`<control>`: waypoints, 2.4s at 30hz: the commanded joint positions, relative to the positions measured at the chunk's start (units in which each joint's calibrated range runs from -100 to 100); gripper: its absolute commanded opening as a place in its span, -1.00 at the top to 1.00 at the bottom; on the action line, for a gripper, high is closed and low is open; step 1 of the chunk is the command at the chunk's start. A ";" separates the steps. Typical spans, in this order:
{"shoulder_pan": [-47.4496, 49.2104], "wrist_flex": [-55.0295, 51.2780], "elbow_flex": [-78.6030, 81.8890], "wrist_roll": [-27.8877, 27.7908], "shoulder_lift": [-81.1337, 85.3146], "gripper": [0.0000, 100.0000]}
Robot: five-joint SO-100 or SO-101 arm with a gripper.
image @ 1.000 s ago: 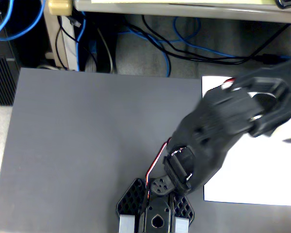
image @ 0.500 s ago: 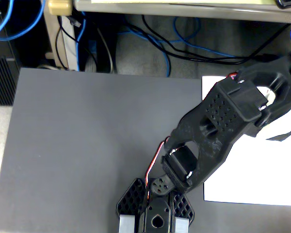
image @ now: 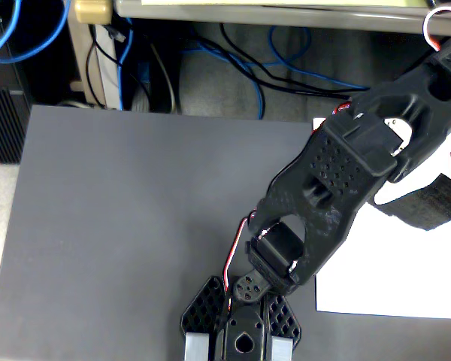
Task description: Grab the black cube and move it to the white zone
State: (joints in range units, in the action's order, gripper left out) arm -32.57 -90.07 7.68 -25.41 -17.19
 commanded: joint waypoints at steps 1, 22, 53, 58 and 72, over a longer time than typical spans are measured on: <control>0.56 -0.92 -3.42 -0.52 1.19 0.38; 16.97 -4.01 7.64 6.92 55.87 0.97; 45.08 -4.10 22.33 22.01 116.60 0.97; 39.71 -4.18 22.33 22.95 116.68 0.97; 39.56 20.78 79.45 22.95 116.77 0.97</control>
State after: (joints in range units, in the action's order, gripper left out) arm 7.75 -71.84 80.07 -2.70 99.08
